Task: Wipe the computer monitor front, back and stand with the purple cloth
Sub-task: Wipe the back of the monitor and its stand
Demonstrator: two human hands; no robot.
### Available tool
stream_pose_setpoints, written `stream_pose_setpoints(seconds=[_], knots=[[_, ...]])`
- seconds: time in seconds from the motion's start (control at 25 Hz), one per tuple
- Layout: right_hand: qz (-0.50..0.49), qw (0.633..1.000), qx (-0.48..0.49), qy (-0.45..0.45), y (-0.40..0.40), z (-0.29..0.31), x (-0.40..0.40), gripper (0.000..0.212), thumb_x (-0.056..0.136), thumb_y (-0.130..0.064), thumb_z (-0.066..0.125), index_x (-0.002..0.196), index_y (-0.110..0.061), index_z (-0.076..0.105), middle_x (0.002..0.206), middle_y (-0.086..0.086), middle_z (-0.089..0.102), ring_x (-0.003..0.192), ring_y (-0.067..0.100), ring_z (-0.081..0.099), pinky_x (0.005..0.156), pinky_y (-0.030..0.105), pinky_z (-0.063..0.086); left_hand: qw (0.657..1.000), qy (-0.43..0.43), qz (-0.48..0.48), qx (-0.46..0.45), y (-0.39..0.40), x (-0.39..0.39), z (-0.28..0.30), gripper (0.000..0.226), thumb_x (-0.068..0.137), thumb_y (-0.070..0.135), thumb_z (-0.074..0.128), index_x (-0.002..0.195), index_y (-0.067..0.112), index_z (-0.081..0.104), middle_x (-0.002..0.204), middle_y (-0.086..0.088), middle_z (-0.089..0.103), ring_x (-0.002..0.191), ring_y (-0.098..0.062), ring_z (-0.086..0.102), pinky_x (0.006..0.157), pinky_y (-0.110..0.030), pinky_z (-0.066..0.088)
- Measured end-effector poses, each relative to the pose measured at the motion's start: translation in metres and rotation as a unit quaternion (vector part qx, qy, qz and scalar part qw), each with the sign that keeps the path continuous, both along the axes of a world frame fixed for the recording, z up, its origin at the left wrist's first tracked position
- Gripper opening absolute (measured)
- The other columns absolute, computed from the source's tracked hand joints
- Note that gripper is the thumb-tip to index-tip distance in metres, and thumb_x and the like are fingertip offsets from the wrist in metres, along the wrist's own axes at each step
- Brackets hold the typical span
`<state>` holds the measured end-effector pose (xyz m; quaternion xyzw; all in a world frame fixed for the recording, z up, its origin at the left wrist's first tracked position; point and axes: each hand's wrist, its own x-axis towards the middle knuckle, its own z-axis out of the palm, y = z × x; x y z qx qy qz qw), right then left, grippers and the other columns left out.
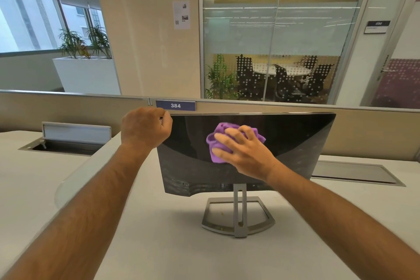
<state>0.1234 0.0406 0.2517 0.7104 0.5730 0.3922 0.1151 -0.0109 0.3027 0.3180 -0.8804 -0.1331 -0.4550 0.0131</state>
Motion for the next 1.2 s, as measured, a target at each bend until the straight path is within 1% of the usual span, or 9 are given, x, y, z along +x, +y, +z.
stream_pose_setpoints(seconds=[0.12,0.24,0.28,0.4,0.6,0.76,0.96,1.12,1.2], knots=[[0.024,0.994,-0.099,-0.037,-0.014,-0.005,0.002,0.069,0.069,-0.028,0.086,0.131,-0.024,0.055,0.144,0.011,0.049,0.129,0.037,0.048,0.101,0.057,0.045,1.000,-0.002,-0.002,0.000,0.002,0.002,-0.003,0.034,0.091,0.034,0.052,0.065,0.016,0.065,0.068,-0.004,0.070,0.051,-0.013,0.047,0.056,-0.023,0.045],[-0.047,0.997,0.039,0.045,-0.018,0.004,0.006,0.064,0.073,-0.026,0.083,0.131,-0.023,0.056,0.144,0.011,0.050,0.129,0.036,0.047,0.101,0.054,0.044,1.000,-0.005,-0.003,0.002,0.000,0.003,-0.006,0.037,0.089,0.040,0.048,0.074,0.014,0.070,0.076,-0.005,0.073,0.054,-0.013,0.049,0.058,-0.029,0.053],[-0.045,0.997,0.042,0.039,-0.019,0.002,0.006,0.064,0.073,-0.027,0.083,0.131,-0.023,0.056,0.144,0.011,0.050,0.129,0.036,0.047,0.101,0.054,0.044,1.000,-0.006,-0.001,0.005,-0.001,0.003,-0.006,0.039,0.089,0.041,0.046,0.075,0.013,0.070,0.076,-0.006,0.073,0.055,-0.013,0.049,0.059,-0.030,0.054],[0.013,0.995,-0.092,-0.024,-0.029,-0.013,0.004,0.069,0.069,-0.028,0.086,0.131,-0.024,0.056,0.144,0.011,0.050,0.129,0.037,0.048,0.100,0.057,0.045,1.000,-0.002,0.000,0.012,-0.001,0.003,-0.007,0.041,0.090,0.043,0.047,0.081,0.012,0.072,0.080,-0.006,0.074,0.056,-0.016,0.054,0.062,-0.032,0.055],[-0.067,0.995,0.046,0.051,-0.038,-0.006,0.009,0.065,0.070,-0.026,0.085,0.130,-0.023,0.058,0.142,0.011,0.052,0.127,0.036,0.049,0.099,0.054,0.046,0.999,0.015,-0.026,0.030,-0.003,0.002,-0.015,0.044,0.090,0.046,0.047,0.103,0.012,0.072,0.100,-0.006,0.075,0.076,-0.025,0.069,0.067,-0.035,0.057],[-0.001,0.995,-0.094,-0.015,-0.047,-0.023,0.007,0.068,0.068,-0.031,0.087,0.129,-0.025,0.058,0.141,0.010,0.053,0.126,0.036,0.051,0.099,0.056,0.046,0.996,0.043,-0.057,0.044,-0.013,0.006,-0.020,0.047,0.091,0.050,0.045,0.113,0.014,0.066,0.109,-0.004,0.072,0.087,-0.024,0.070,0.069,-0.033,0.058],[-0.067,0.996,0.043,0.051,-0.049,-0.007,0.013,0.066,0.070,-0.027,0.085,0.129,-0.023,0.059,0.141,0.012,0.053,0.126,0.037,0.050,0.098,0.054,0.047,0.994,0.067,-0.066,0.056,-0.022,0.013,-0.019,0.051,0.091,0.054,0.040,0.118,0.017,0.063,0.115,-0.001,0.070,0.094,-0.022,0.069,0.070,-0.035,0.061],[0.000,0.995,-0.098,-0.021,-0.064,-0.024,0.014,0.069,0.064,-0.031,0.089,0.127,-0.025,0.060,0.139,0.009,0.054,0.124,0.035,0.053,0.097,0.055,0.048,0.995,0.063,-0.057,0.058,-0.021,0.014,-0.019,0.054,0.091,0.058,0.039,0.120,0.018,0.063,0.114,0.000,0.071,0.093,-0.022,0.069,0.072,-0.033,0.060],[-0.039,0.998,-0.037,0.017,-0.066,-0.018,0.022,0.068,0.066,-0.030,0.088,0.128,-0.025,0.059,0.139,0.009,0.054,0.124,0.035,0.053,0.097,0.054,0.048,0.995,0.060,-0.048,0.061,-0.023,0.014,-0.021,0.055,0.091,0.059,0.040,0.121,0.018,0.062,0.115,0.000,0.070,0.094,-0.022,0.069,0.072,-0.033,0.060]])
